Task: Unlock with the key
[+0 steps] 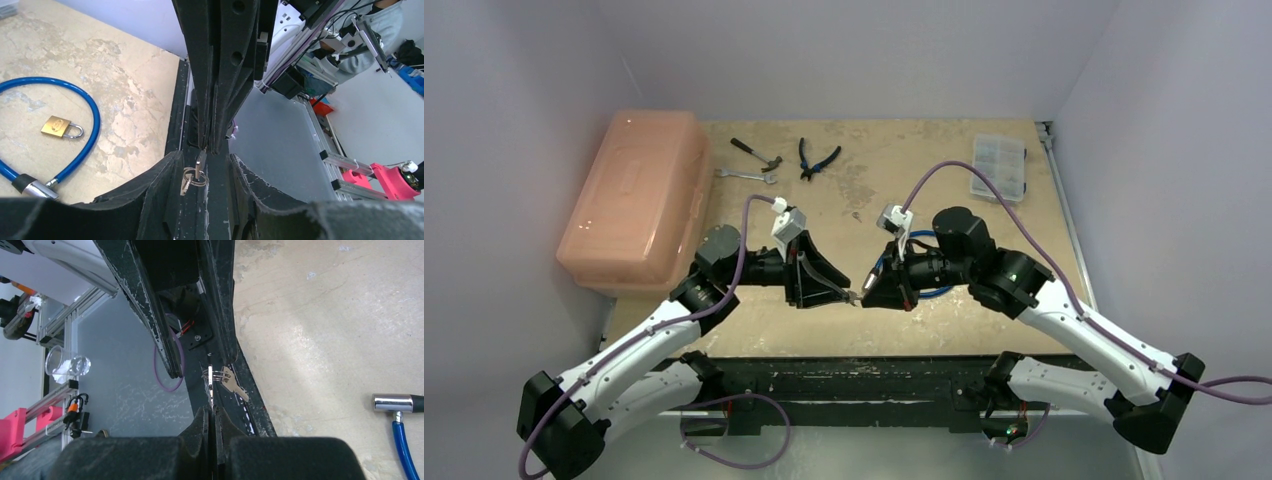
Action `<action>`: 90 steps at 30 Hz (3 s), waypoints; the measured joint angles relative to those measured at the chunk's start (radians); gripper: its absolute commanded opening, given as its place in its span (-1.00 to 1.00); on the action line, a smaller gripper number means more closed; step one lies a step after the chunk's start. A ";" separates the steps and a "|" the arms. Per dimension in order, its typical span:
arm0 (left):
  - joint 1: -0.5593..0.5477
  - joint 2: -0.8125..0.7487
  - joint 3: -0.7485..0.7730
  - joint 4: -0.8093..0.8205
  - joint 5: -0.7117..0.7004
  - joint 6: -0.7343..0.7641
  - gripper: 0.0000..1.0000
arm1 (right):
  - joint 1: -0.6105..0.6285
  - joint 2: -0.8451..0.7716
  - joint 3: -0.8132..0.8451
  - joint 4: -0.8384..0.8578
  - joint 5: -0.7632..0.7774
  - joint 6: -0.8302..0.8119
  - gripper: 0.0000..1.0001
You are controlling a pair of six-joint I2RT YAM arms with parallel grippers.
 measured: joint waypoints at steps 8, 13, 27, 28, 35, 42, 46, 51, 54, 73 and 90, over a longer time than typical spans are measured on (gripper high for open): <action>-0.007 0.019 -0.013 0.006 0.007 -0.014 -0.38 | 0.000 0.016 0.006 0.006 0.001 -0.008 -1.00; -0.012 0.020 -0.015 0.007 0.006 -0.014 -0.39 | 0.000 0.019 0.006 0.008 0.001 -0.008 -1.00; -0.026 0.045 -0.015 0.003 -0.005 -0.014 -0.77 | 0.001 0.021 0.006 0.006 0.002 -0.008 -1.00; -0.026 0.045 -0.015 0.003 -0.005 -0.014 -0.82 | 0.001 0.021 0.006 0.006 0.003 -0.007 -1.00; -0.028 0.044 -0.015 -0.001 -0.002 -0.011 -1.00 | 0.001 0.021 0.005 0.003 0.006 -0.007 -0.77; -0.036 0.031 -0.015 -0.036 -0.034 0.004 -1.00 | 0.001 0.018 0.005 0.028 0.084 0.006 0.04; -0.037 -0.008 -0.021 -0.054 -0.107 0.016 -1.00 | 0.002 -0.011 0.005 0.038 0.204 0.045 0.14; -0.037 -0.092 -0.058 -0.065 -0.250 0.029 -1.00 | 0.002 -0.077 -0.008 0.053 0.434 0.130 0.12; -0.037 -0.135 -0.090 -0.069 -0.335 0.026 -1.00 | 0.002 -0.108 -0.033 0.057 0.596 0.207 0.19; -0.037 0.001 -0.052 -0.538 -0.777 -0.102 -1.00 | 0.001 0.214 -0.038 -0.020 0.878 0.575 0.90; -0.037 -0.236 -0.398 0.086 -0.459 -0.205 -1.00 | 0.001 0.585 0.167 -0.240 0.918 0.801 0.81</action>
